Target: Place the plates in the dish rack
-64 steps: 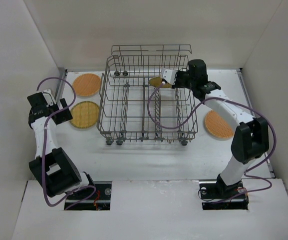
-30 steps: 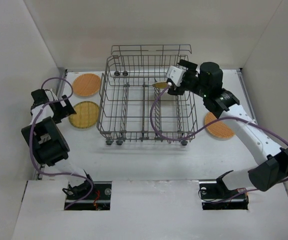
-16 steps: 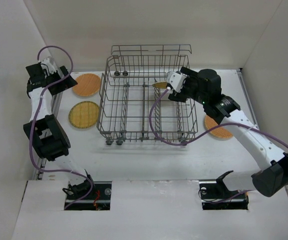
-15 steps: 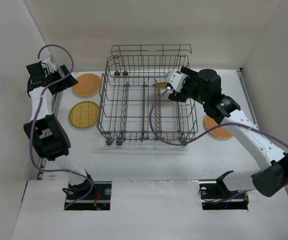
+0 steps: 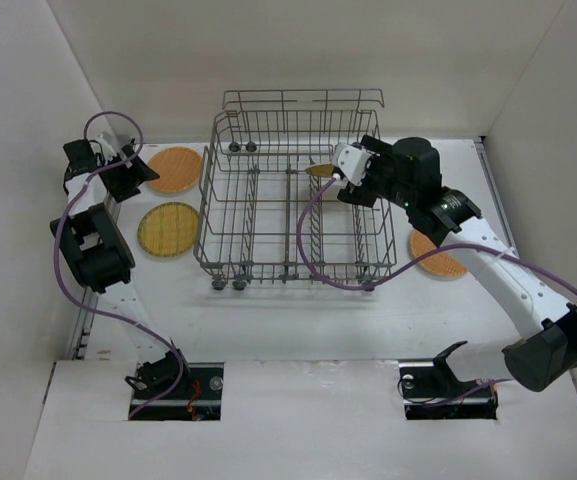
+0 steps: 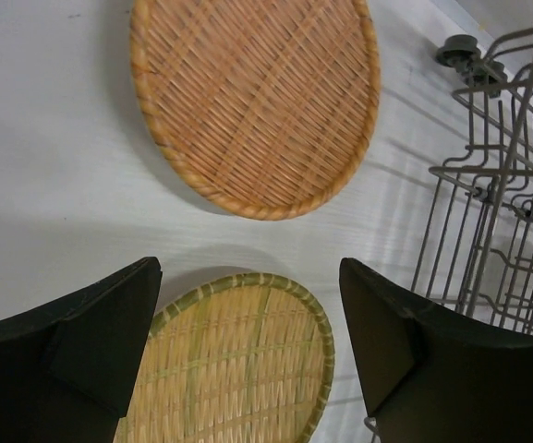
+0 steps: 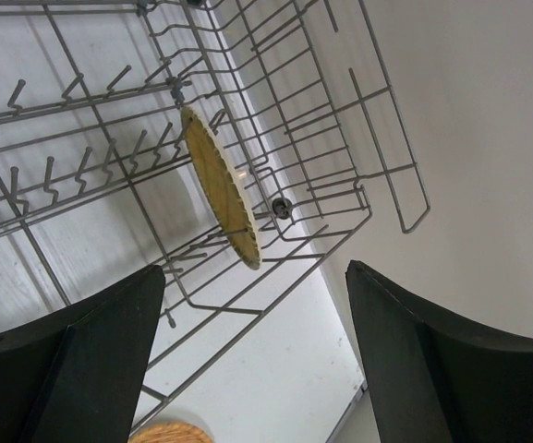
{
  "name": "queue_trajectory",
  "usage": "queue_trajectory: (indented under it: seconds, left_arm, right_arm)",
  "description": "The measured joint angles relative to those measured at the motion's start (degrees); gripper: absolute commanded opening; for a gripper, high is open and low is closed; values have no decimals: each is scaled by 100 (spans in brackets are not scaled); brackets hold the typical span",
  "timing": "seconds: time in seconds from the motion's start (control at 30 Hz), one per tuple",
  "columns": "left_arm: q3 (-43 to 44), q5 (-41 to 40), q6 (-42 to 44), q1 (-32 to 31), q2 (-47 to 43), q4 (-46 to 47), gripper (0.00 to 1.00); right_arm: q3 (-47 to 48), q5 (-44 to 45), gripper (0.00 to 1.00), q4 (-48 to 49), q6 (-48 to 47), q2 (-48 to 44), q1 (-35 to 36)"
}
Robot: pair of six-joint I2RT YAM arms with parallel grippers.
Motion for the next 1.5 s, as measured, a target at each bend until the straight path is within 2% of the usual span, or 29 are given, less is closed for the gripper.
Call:
queue_trajectory:
  seconds: [0.23, 0.47, 0.9, 1.0, 1.13, 1.3, 1.5]
  left_arm:
    - [592, 131, -348, 105, 544, 94, 70]
    - [1134, 284, -693, 96, 1078, 186, 70]
    - [1357, 332, -1204, 90, 1696, 367, 67]
    - [1497, 348, -1318, 90, 1853, 424, 62]
    - [1779, 439, -1482, 81, 2124, 501, 49]
    - [2052, 483, -1624, 35, 2380, 588, 39]
    - [2205, 509, -1746, -46, 2581, 708, 15]
  right_arm:
    - [125, 92, 84, -243, 0, 44, 0]
    - [361, 184, 85, -470, -4, 155, 0]
    - [752, 328, 88, -815, -68, 387, -7]
    - [815, 417, 88, -885, -72, 439, -9]
    - [817, 579, 88, -984, -92, 442, -17]
    - [817, 763, 87, -1145, -116, 437, -66]
    - [817, 929, 88, -1300, -162, 356, -177]
